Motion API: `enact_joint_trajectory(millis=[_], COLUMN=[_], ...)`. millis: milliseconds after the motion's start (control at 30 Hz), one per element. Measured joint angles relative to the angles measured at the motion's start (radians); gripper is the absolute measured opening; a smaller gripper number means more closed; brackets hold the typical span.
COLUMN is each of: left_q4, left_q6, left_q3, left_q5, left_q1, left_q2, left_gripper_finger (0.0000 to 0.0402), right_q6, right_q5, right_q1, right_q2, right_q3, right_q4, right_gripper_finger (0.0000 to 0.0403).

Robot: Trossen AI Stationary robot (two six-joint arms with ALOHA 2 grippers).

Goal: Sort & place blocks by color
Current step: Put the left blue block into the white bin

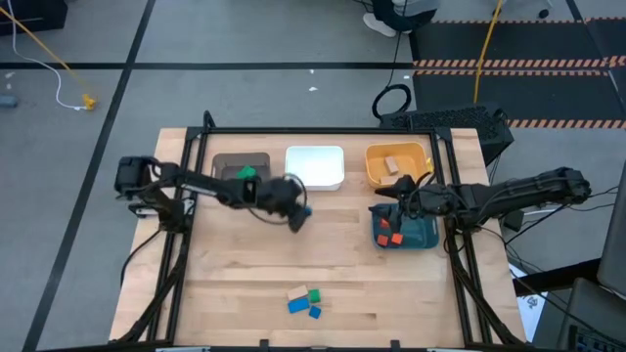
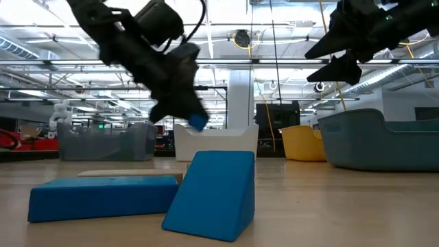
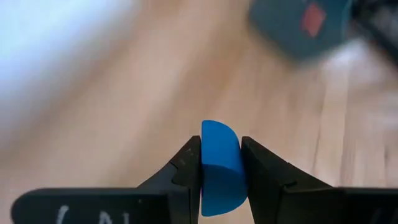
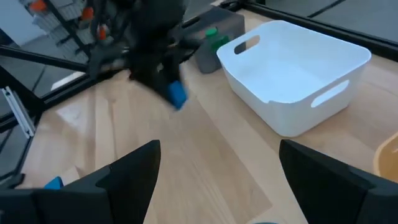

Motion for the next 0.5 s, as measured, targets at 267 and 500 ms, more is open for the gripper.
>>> enact_joint_trajectory(millis=[267,500], left_q4=[0.302,0.283], left_q6=[0.222,0.267], left_q3=[0.0,0.0], left_q5=[-0.02,-0.095], left_q1=[0.172,0.29], left_q2=[-0.001,-0.001], left_gripper_finger=[0.0087,0.0087], right_q6=[0.049,-0.065], right_q5=[-0.001,-0.001], right_q1=[0.0,-0.007], right_q2=[0.0,0.0], right_q3=[-0.137,-0.177], right_q4=[0.218,0.377], right_gripper_finger=[0.0318,0.0318])
